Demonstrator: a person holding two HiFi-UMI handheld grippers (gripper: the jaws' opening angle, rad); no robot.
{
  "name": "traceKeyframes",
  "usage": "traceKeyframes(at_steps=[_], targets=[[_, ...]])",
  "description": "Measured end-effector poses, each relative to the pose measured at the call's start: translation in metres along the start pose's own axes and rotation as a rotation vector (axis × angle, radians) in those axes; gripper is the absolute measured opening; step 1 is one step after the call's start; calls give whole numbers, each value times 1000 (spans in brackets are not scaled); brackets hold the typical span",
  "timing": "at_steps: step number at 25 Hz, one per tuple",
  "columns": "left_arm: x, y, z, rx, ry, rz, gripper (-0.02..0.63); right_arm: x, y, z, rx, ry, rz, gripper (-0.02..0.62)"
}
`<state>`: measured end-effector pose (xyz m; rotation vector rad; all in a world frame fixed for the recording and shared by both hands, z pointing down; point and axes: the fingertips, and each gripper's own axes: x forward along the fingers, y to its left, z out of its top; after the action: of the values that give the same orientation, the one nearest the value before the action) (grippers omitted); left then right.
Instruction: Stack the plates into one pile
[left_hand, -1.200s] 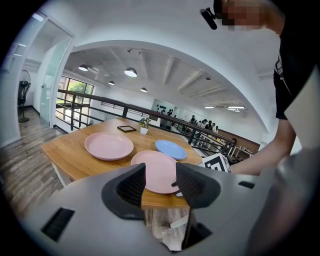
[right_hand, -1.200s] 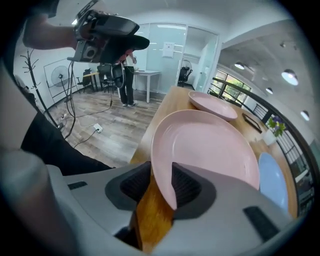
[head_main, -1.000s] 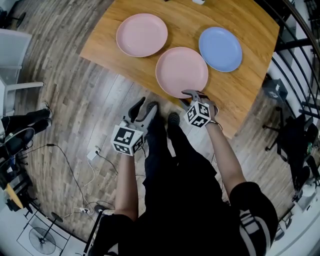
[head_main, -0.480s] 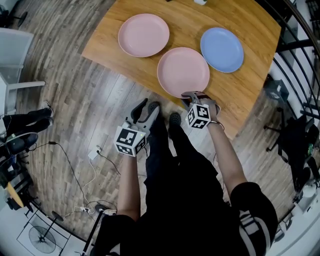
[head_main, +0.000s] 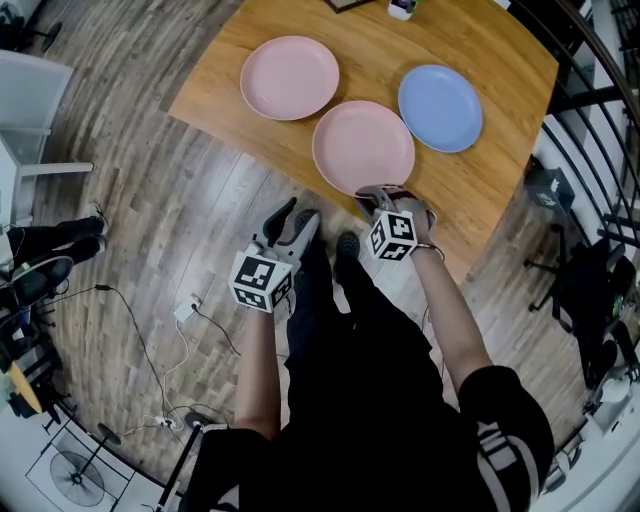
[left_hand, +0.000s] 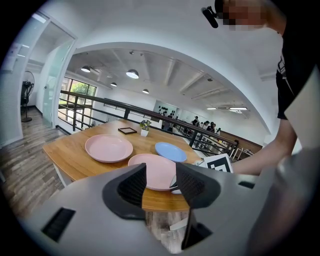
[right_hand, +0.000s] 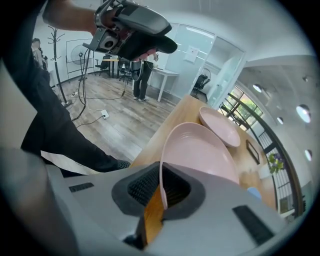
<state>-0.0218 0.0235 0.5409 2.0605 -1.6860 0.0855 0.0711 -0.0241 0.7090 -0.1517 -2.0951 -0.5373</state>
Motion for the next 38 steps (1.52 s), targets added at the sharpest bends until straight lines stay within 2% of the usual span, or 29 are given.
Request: traceKeyframes(at_steps=[14,23,38], targets=[[-8,-13,29,22,-24,22,195,-19,-14,13,-12,-19,16,23],[-7,-20,38,56,-40,18,195,-26,-19,20,-26,-33,-1,26],[-5,-26,46,62,-62,42,195,-43,-37,15,-62,-38,-56,28]])
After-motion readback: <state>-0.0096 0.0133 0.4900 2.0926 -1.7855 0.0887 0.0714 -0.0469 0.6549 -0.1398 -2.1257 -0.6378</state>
